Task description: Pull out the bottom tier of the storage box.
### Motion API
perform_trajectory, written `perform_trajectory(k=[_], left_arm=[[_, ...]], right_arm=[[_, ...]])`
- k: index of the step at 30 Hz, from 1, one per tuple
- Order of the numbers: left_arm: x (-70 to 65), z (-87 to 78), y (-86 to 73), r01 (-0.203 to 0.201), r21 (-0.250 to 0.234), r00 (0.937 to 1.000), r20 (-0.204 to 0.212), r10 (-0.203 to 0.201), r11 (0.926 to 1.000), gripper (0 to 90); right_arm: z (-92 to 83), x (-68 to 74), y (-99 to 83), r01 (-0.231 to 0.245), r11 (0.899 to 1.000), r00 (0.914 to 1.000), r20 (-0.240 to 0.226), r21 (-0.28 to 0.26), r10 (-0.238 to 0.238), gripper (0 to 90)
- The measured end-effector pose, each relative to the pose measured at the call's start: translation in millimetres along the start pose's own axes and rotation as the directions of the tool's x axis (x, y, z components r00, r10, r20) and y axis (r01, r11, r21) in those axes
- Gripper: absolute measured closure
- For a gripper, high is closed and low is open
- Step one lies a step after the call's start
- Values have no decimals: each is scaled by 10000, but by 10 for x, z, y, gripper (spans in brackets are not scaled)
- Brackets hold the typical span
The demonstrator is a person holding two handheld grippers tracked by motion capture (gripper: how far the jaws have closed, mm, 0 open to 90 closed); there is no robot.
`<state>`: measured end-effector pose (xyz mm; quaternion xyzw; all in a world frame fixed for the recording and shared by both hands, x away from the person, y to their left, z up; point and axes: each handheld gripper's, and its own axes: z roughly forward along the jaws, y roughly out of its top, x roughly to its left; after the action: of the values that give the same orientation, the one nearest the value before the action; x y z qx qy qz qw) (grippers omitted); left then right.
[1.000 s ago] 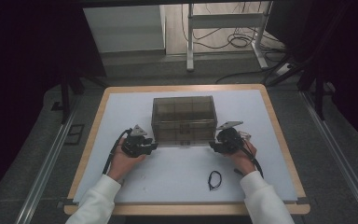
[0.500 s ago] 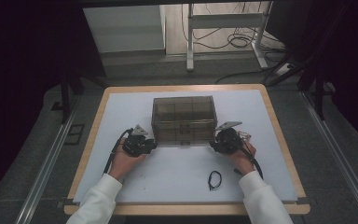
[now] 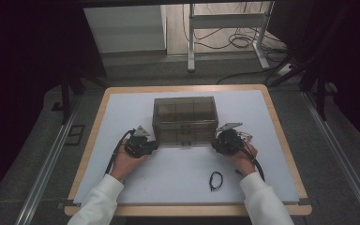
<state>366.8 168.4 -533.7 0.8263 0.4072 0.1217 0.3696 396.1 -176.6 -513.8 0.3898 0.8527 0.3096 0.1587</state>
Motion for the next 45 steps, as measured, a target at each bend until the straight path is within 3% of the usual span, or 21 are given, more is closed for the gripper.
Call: perform_trajectory(k=[24,45], left_arm=[[-27,-7,-5,-166,201,9998,-80,168,9997,805],[-65,-84,-41,-195,135,9997,125,194,9997,812]], right_arm=[[-20,22,-20,179,9998,9998,69,34,-180,732],[-98,68,-38,239,9997,9997,43,81,-240,738]])
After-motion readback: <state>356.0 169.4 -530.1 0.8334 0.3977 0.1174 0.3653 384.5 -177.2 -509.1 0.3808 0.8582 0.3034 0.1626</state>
